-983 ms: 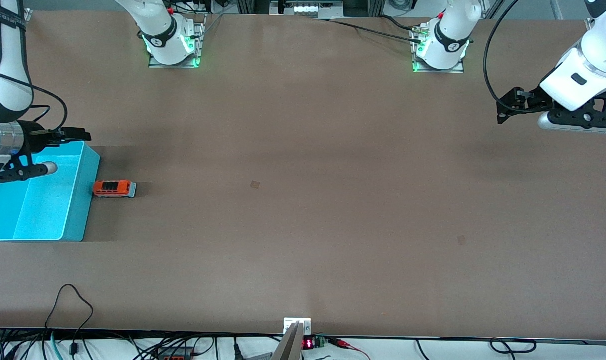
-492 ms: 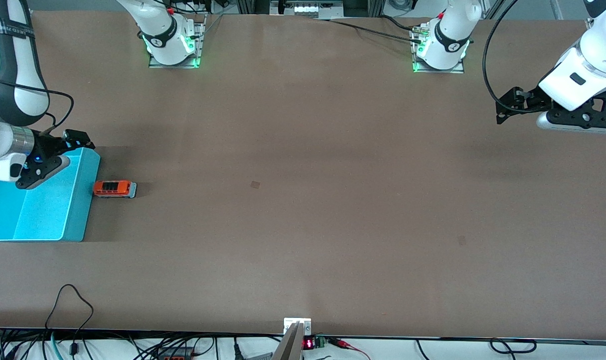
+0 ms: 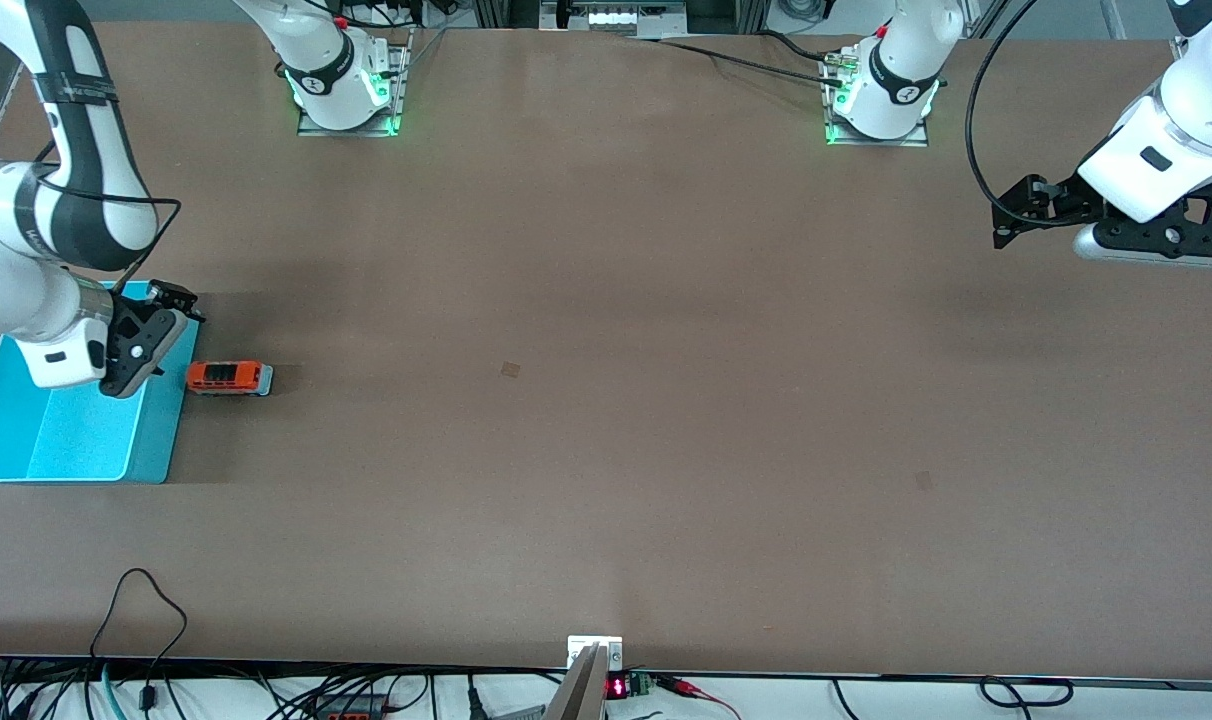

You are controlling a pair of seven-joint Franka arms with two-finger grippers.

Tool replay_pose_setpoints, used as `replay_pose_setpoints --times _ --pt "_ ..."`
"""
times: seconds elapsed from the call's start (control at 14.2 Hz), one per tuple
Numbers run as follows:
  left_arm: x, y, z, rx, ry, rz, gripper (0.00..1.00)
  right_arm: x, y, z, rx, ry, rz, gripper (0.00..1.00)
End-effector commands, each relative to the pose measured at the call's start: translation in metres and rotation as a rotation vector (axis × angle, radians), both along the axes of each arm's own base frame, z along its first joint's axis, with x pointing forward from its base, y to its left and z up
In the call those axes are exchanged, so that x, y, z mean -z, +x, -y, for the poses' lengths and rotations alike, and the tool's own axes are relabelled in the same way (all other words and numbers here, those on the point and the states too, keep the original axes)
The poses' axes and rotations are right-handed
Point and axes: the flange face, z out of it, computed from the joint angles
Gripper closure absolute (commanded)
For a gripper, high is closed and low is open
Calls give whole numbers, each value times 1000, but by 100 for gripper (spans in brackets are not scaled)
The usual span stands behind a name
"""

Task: Wind up bus and store in blue box
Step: 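Lower the right gripper and close it on the bus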

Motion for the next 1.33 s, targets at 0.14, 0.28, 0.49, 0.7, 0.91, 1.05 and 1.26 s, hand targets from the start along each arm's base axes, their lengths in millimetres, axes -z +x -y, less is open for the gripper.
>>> replay_pose_setpoints --times 0.14,0.28,0.49,0.7,0.91,1.05,1.26 --pt "-5 3 5 -2 0 -6 0 34 -14 -8 -162 -81 78 0" --pt "-6 2 5 0 0 -6 0 50 -24 -8 -164 -73 81 0" --pt "-5 2 2 -2 0 -8 0 75 -27 17 -207 -49 97 0" --pt "-5 3 2 -2 0 -8 0 87 -25 20 -225 -36 114 0" --pt "-4 2 5 4 1 -17 0 103 -23 16 -220 -15 121 0" --pt "-4 2 5 4 -1 -15 0 102 -18 5 -242 -9 139 0" --pt "-3 2 5 -5 -2 -18 0 116 -17 -1 -212 31 127 0"
